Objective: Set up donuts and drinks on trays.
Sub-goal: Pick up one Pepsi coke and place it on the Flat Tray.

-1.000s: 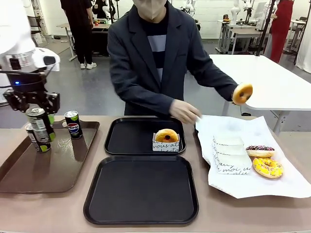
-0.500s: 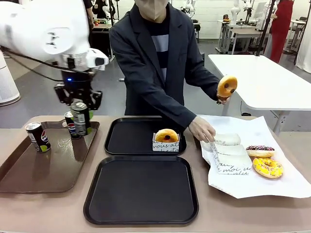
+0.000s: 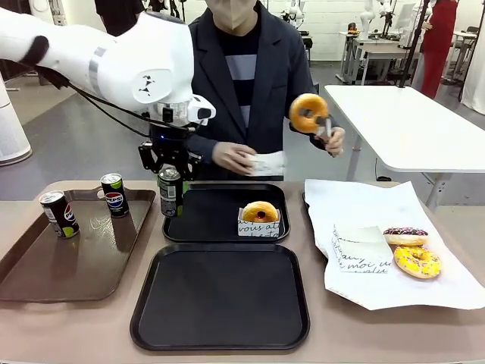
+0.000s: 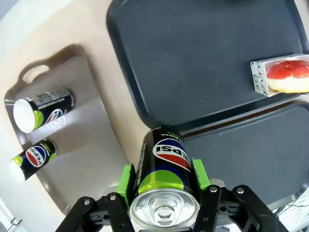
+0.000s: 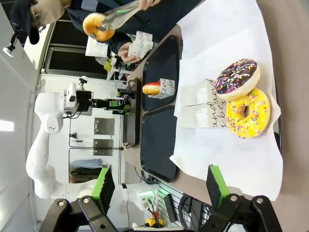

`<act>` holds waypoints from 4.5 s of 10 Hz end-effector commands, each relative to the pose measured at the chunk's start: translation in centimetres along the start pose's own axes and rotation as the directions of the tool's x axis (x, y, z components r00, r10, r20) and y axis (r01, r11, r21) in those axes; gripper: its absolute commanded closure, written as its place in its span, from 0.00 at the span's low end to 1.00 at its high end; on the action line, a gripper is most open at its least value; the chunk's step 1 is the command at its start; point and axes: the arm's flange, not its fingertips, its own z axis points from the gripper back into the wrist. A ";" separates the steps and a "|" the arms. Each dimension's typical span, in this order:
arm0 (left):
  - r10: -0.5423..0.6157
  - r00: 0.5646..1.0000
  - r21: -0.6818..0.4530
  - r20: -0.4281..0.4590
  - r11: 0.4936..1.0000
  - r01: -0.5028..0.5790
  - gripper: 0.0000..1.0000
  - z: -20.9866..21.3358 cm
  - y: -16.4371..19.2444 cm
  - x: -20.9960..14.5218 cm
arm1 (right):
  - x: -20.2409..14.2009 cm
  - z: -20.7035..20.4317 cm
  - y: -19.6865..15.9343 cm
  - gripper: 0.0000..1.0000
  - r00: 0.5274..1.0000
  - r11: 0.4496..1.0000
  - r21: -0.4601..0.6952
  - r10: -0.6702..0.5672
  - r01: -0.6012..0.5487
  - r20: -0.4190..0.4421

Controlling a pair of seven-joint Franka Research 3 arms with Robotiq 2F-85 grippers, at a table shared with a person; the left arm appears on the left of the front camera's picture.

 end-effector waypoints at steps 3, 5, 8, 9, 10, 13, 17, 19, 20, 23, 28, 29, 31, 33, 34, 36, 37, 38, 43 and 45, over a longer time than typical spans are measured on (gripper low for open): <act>-0.082 0.995 -0.060 -0.060 0.995 0.078 0.42 5.6 10.8 -14.8 | 0.0 -0.1 -0.1 0.00 1.000 1.000 0.018 0.008 -0.009 0.008; -0.014 1.000 -0.085 -0.025 0.996 0.012 0.42 5.5 13.7 -19.7 | 0.0 -0.1 -0.1 0.00 1.000 1.000 0.018 0.008 -0.009 0.008; 0.005 1.000 -0.093 -0.021 0.996 -0.007 0.42 5.1 14.2 -18.0 | 0.0 -0.1 -0.1 0.00 1.000 1.000 0.018 0.008 -0.009 0.008; 0.018 1.000 -0.102 -0.013 0.995 -0.019 0.42 4.9 14.2 -17.8 | 0.0 -0.1 -0.1 0.00 1.000 1.000 0.018 0.008 -0.009 0.008; 0.021 1.000 -0.101 -0.011 0.995 -0.022 0.42 4.5 13.8 -17.7 | 0.0 -0.1 -0.1 0.00 1.000 1.000 0.018 0.008 -0.009 0.008; 0.003 1.000 -0.080 -0.001 0.997 -0.003 0.42 4.3 11.1 -12.3 | 0.0 -0.1 -0.1 0.00 1.000 1.000 0.018 0.008 -0.009 0.008; 0.000 0.998 -0.084 -0.061 0.996 -0.005 0.42 3.4 9.5 -10.3 | 0.0 -0.1 -0.1 0.00 1.000 1.000 0.018 0.008 -0.009 0.008; -0.091 0.994 -0.187 -0.053 0.979 0.079 0.42 5.5 12.8 -15.9 | 0.0 -0.1 -0.1 0.00 1.000 1.000 0.018 0.008 -0.009 0.008; -0.100 0.995 -0.186 -0.011 0.978 0.096 0.42 6.2 13.6 -19.1 | 0.0 -0.1 -0.1 0.00 1.000 1.000 0.018 0.008 -0.009 0.008; -0.111 0.993 -0.146 0.035 0.982 0.115 0.42 6.4 12.5 -20.7 | 0.0 -0.1 -0.1 0.00 1.000 1.000 0.018 0.008 -0.009 0.008; -0.066 0.998 -0.134 0.003 0.989 0.066 0.42 6.0 11.0 -15.0 | 0.0 -0.1 -0.1 0.00 1.000 1.000 0.018 0.008 -0.009 0.008; -0.066 0.998 -0.158 -0.003 0.985 0.064 0.42 6.2 10.7 -12.6 | 0.0 -0.1 -0.1 0.00 1.000 1.000 0.018 0.008 -0.009 0.008; -0.075 0.997 -0.146 -0.030 0.987 0.070 0.42 5.4 8.8 -8.0 | 0.0 -0.1 -0.1 0.00 1.000 1.000 0.018 0.008 -0.009 0.008; -0.025 1.000 -0.126 -0.007 0.992 0.024 0.42 3.2 6.1 -4.3 | 0.0 -0.1 -0.1 0.00 1.000 1.000 0.018 0.008 -0.009 0.008; -0.018 1.000 -0.125 0.002 0.992 0.018 0.42 2.3 5.1 -2.3 | 0.0 -0.1 -0.1 0.00 1.000 1.000 0.018 0.008 -0.009 0.008; -0.017 1.000 -0.115 0.015 0.993 0.019 0.42 0.2 3.1 1.4 | 0.0 -0.1 -0.1 0.00 1.000 1.000 0.018 0.008 -0.009 0.008; -0.006 1.000 -0.100 0.026 0.995 0.009 0.42 -1.1 2.3 2.6 | 0.0 -0.1 -0.1 0.00 1.000 1.000 0.018 0.008 -0.009 0.008; 0.022 0.999 -0.059 0.045 0.998 -0.020 0.42 -2.5 1.6 3.4 | 0.0 -0.1 -0.1 0.00 1.000 1.000 0.018 0.008 -0.009 0.008; 0.047 0.996 -0.070 0.082 0.997 -0.041 0.42 -5.9 0.3 5.4 | 0.0 -0.1 -0.1 0.00 1.000 1.000 0.018 0.008 -0.009 0.008; 0.057 0.995 -0.073 0.076 0.996 -0.052 0.42 -7.3 0.2 5.2 | 0.0 -0.1 -0.1 0.00 1.000 1.000 0.018 0.008 -0.009 0.008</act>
